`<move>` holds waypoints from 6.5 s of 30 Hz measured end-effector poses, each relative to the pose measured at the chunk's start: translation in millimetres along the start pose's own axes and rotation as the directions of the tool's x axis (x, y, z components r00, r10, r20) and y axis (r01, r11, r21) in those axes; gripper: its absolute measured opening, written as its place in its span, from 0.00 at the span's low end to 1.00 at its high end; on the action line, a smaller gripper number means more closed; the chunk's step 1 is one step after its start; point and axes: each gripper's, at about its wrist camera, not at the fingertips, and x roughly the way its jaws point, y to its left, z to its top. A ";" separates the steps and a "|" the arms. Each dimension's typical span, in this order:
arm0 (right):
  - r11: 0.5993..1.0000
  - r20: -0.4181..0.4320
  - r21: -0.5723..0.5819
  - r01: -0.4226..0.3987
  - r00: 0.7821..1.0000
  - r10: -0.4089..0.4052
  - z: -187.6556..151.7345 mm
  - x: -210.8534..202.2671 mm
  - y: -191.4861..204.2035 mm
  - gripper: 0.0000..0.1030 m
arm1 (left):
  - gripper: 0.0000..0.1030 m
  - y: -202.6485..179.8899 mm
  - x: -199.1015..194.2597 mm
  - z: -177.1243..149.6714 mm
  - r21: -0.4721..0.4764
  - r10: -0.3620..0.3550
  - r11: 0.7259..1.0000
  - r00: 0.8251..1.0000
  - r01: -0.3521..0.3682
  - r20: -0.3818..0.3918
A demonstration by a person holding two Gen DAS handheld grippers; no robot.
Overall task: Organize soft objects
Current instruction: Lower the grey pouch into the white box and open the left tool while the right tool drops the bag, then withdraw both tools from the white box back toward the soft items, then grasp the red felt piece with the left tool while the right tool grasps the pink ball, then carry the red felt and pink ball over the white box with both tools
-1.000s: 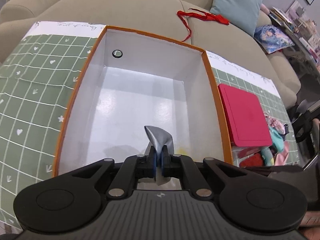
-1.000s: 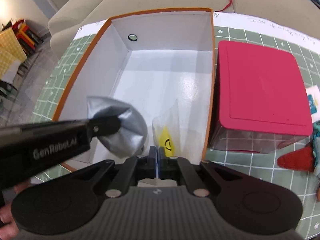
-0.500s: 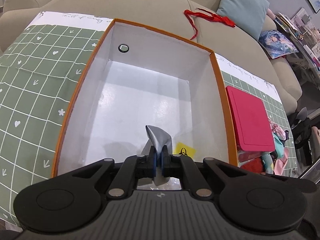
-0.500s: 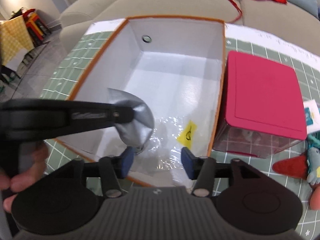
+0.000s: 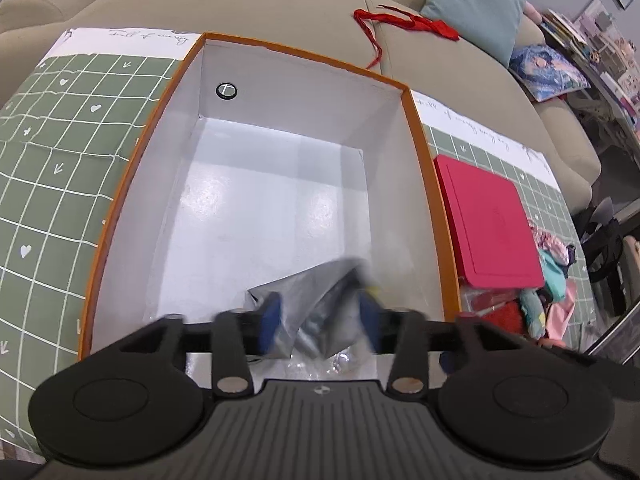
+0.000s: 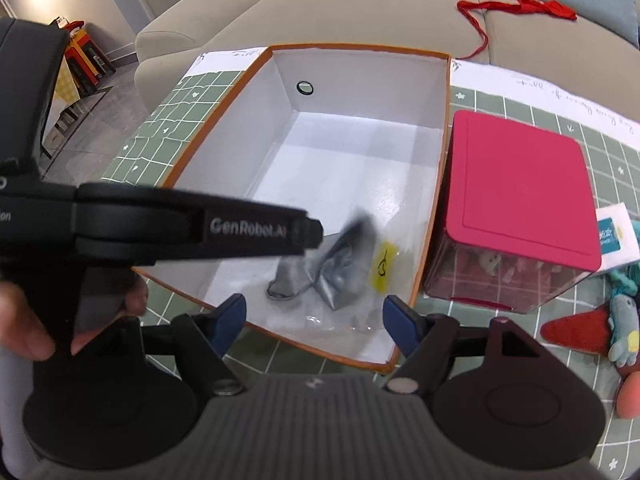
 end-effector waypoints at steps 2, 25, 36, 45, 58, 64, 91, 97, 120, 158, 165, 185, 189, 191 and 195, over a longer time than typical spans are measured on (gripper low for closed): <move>1.000 0.004 -0.003 -0.006 1.000 0.006 -0.3 -1.4 -0.3 0.72 | 0.80 -2.0 -1.8 -2.2 0.018 0.010 1.000 1.000 -0.010 -0.001; 0.998 0.176 0.011 0.067 0.982 -0.068 -2.0 -35.5 -4.9 0.98 | 0.85 16.0 -53.6 -2.3 -0.259 0.092 0.964 0.990 -0.061 0.111; 0.993 0.307 0.064 0.103 0.944 -0.117 2.0 -83.4 -23.9 0.98 | 0.86 -21.5 -90.0 -3.1 -0.130 0.149 0.984 0.965 -0.123 0.215; 0.981 0.366 0.098 0.166 0.911 -0.190 -7.8 -134.9 -61.7 0.98 | 0.90 -81.7 -110.3 2.6 0.012 0.116 0.992 0.958 -0.124 0.261; 0.940 0.338 0.200 0.275 0.881 -0.330 -56.0 -158.6 -141.6 0.98 | 0.90 -160.0 -96.1 -22.7 0.116 0.059 0.987 0.924 -0.111 0.379; 0.927 0.360 0.219 0.304 0.858 -0.367 -91.1 -149.9 -177.2 0.98 | 0.90 -193.2 -73.5 -46.5 0.208 0.006 0.973 0.907 -0.102 0.420; 0.896 0.158 0.357 0.264 0.928 -0.336 -155.7 -49.2 -271.8 0.91 | 0.90 -220.8 47.0 -125.2 0.473 -0.040 0.876 0.964 -0.092 0.263; 0.905 0.113 0.326 0.274 0.939 -0.325 -154.8 -33.8 -273.4 0.81 | 0.90 -217.7 57.9 -127.5 0.478 -0.027 0.874 0.971 -0.092 0.238; 0.868 0.055 0.376 0.325 0.927 -0.371 -160.2 -34.2 -289.1 0.47 | 0.90 -234.3 72.2 -119.2 0.543 -0.123 0.840 0.965 -0.023 0.231; 0.854 0.046 0.455 0.253 0.951 -0.306 -164.7 -41.5 -304.9 0.48 | 0.36 -237.8 142.7 -123.7 0.588 -0.140 0.799 0.990 0.127 -0.023; 0.853 0.050 0.456 0.254 0.949 -0.310 -165.0 -42.4 -303.9 0.48 | 0.36 -207.0 128.2 -107.9 0.330 -0.210 0.918 0.976 0.219 -0.062; 0.811 0.118 0.529 0.251 0.924 -0.363 -153.6 -87.3 -281.1 0.47 | 0.36 -209.0 102.7 -91.1 0.237 -0.173 0.955 0.984 0.179 -0.045; 0.826 0.159 0.508 0.244 0.916 -0.368 -136.3 -103.6 -261.7 0.47 | 0.36 -208.7 80.6 -78.0 0.218 -0.156 0.963 0.987 0.157 -0.021; 0.837 0.179 0.493 0.239 0.913 -0.366 -124.8 -111.3 -250.2 0.47 | 0.36 -209.6 67.7 -70.9 0.220 -0.150 0.964 0.989 0.148 -0.007; 0.873 0.237 0.437 0.217 0.908 -0.344 -97.6 -123.0 -222.2 0.47 | 0.36 -209.5 38.6 -58.7 0.234 -0.134 0.965 0.990 0.119 0.050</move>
